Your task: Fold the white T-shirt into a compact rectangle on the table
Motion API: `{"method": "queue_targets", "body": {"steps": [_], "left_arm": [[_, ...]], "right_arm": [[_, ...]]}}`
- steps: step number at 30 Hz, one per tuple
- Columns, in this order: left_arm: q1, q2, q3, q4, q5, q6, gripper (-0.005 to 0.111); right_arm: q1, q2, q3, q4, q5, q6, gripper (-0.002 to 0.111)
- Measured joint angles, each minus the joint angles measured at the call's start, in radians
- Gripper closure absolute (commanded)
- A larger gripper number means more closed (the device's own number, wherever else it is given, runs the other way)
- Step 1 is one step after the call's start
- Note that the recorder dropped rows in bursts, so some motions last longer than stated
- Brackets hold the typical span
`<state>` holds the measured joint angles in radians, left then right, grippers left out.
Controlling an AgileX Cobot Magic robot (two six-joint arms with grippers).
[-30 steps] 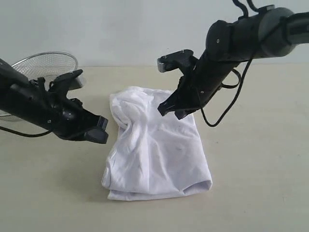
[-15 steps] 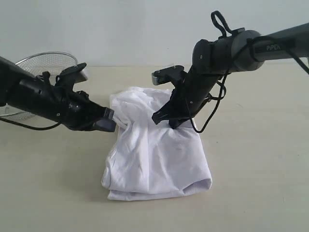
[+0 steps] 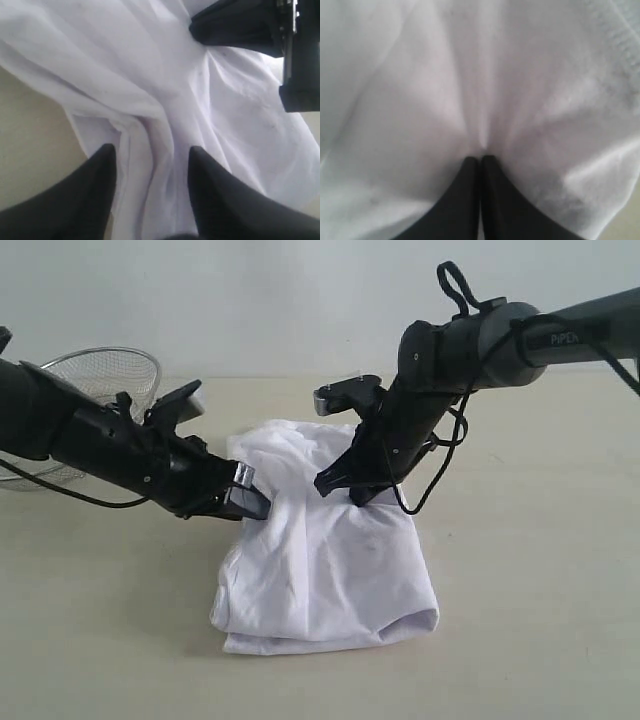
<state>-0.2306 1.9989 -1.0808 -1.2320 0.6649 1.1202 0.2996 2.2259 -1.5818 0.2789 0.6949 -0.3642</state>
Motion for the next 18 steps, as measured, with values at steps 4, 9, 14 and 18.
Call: {"method": "queue_targets", "body": {"steps": [4,9,14,18], "left_arm": [[0.0,0.026,-0.012,0.0,0.001,0.0,0.083],[0.0,0.077,-0.041,-0.009,0.045,0.0,0.082],[0.0,0.093,-0.047,-0.021,0.062,0.0,0.082],[0.0,0.093,-0.047,-0.021,0.069,0.0,0.085]], "right_arm": [[0.0,0.0,0.0,0.0,0.001,0.0,0.109],[0.0,0.0,0.0,0.0,0.001,0.0,0.109],[0.0,0.0,0.0,0.0,0.001,-0.001,0.109],[0.0,0.0,0.0,0.0,0.001,-0.001,0.109]]}}
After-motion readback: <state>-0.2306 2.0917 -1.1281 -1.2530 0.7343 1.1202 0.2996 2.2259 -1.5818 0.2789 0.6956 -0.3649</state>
